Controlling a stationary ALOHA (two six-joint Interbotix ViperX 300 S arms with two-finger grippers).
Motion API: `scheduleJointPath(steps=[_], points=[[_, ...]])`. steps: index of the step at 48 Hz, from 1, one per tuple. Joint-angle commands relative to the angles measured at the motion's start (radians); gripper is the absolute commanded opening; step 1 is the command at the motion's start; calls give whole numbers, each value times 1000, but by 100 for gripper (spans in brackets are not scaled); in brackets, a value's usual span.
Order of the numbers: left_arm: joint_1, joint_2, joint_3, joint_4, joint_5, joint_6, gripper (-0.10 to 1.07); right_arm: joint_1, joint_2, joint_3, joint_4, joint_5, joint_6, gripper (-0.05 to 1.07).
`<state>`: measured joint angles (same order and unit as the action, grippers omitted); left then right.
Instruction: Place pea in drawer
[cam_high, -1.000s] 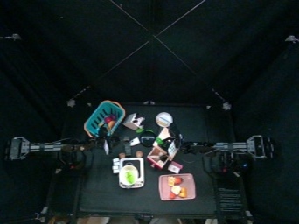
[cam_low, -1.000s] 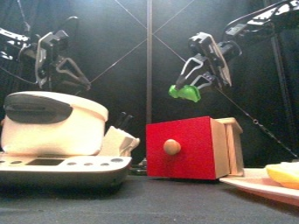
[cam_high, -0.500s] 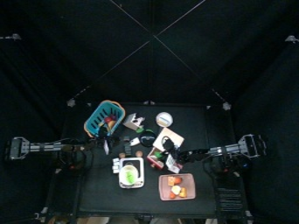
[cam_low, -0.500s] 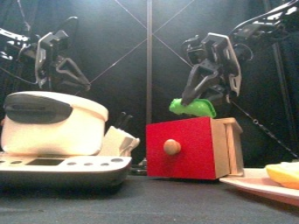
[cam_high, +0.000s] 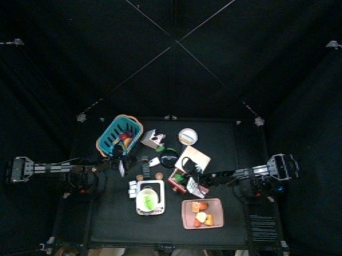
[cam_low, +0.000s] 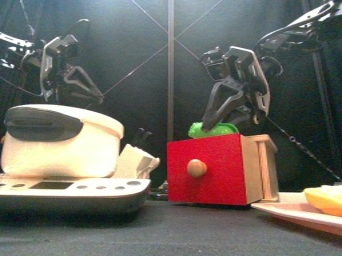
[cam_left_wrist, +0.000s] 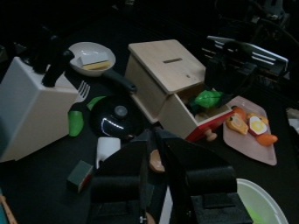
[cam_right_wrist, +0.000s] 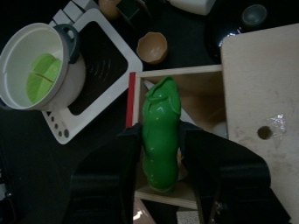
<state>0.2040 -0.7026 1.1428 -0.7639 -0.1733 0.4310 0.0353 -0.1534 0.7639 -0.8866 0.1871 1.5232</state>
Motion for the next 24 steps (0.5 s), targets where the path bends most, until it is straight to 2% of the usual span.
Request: scheduleJointPath(steps=[1,13,24], points=[[-3,0,-12,3,-5,2,57,0,-20,-26,-2,-3,-3,77],[-5,0,-14,3,-3,2,57,0,-26,-25,-2,-3,-3,85],[-6,0,-14,5,-3,2,57,17,-55,-23,-5,11,-5,85]])
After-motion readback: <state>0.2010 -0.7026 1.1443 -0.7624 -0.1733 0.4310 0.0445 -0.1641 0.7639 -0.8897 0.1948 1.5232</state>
